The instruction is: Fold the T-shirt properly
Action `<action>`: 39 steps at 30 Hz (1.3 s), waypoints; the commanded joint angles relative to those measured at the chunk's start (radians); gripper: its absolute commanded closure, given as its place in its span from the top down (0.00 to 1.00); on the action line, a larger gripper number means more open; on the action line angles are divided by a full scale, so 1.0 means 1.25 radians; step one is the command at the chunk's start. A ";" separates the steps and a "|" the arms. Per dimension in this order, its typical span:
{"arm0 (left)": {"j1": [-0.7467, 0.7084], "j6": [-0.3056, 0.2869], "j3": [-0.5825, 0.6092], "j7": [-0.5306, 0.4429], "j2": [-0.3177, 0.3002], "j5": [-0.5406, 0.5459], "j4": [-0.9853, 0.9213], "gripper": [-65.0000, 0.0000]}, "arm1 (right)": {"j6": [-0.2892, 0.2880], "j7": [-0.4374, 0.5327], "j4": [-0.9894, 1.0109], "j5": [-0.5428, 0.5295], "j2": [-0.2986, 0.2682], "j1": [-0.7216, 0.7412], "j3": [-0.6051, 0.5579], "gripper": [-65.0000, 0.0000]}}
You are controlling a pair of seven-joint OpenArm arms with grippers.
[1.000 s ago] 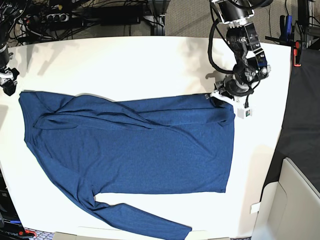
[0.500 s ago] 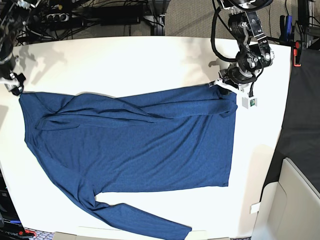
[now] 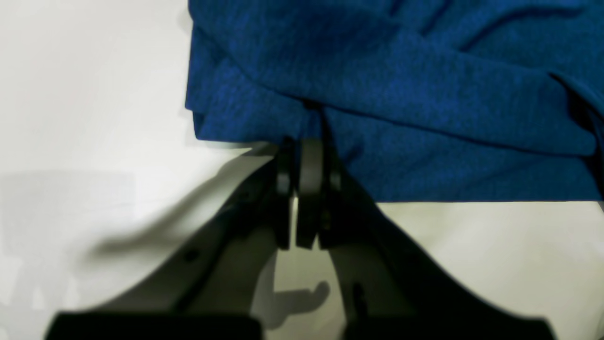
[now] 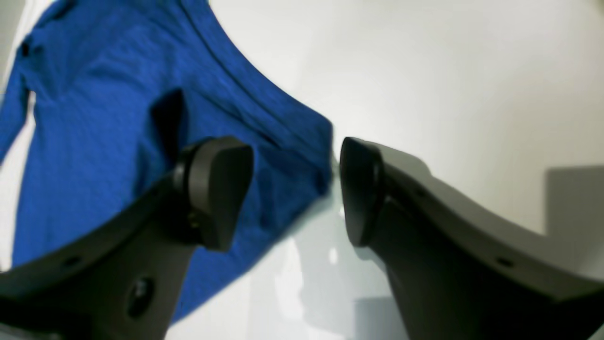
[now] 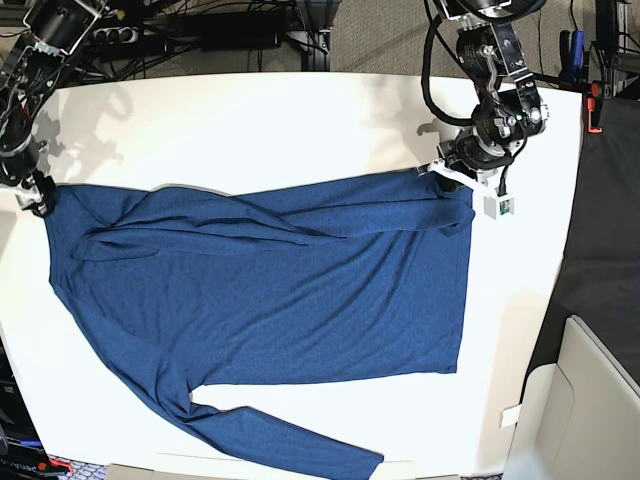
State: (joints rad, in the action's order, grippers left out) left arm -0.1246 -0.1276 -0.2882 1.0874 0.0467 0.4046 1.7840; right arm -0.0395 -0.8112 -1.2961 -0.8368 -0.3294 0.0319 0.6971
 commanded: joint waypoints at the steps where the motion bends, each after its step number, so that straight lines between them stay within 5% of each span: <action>1: 0.008 -0.003 0.000 -0.013 -0.004 0.007 0.015 0.00 | 0.005 -0.013 0.000 0.004 -0.012 0.012 0.000 0.52; 9: 0.011 -0.003 0.000 0.037 -0.004 0.007 0.022 0.00 | 0.005 -0.014 -0.008 -0.001 -0.012 0.019 -0.031 0.06; 39: -0.131 -0.003 -0.028 0.111 -0.047 0.007 0.180 0.00 | -0.001 -0.016 -0.300 -0.113 -0.015 -0.316 0.128 0.05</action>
State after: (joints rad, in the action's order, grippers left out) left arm -0.2951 -0.1284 -0.3180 1.2350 -0.0059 0.4072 1.9862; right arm -0.0406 -0.8448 -1.6562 -0.9619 -0.3275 -0.3641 0.8478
